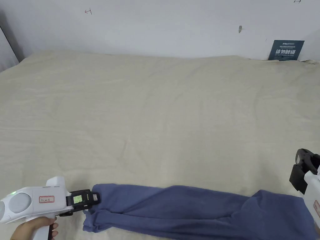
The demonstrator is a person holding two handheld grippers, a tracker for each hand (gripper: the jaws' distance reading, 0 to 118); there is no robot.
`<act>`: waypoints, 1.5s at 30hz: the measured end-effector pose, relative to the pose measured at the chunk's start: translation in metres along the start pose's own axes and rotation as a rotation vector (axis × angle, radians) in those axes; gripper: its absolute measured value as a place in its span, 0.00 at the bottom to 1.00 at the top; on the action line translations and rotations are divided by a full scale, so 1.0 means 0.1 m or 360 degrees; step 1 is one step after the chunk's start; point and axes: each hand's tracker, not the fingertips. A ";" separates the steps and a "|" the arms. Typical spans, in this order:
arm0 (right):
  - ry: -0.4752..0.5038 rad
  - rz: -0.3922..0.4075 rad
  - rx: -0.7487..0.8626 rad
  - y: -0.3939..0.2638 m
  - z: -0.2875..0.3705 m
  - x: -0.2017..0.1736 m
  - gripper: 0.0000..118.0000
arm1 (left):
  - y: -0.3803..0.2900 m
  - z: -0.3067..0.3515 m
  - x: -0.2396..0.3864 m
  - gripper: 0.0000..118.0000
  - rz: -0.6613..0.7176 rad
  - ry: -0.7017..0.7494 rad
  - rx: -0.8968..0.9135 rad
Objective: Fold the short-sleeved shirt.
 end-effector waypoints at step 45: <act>0.0000 -0.0101 0.0053 0.12 0.25 0.37 0.00 | 0.08 0.55 1.17 0.07 -0.0197 0.0402 0.0079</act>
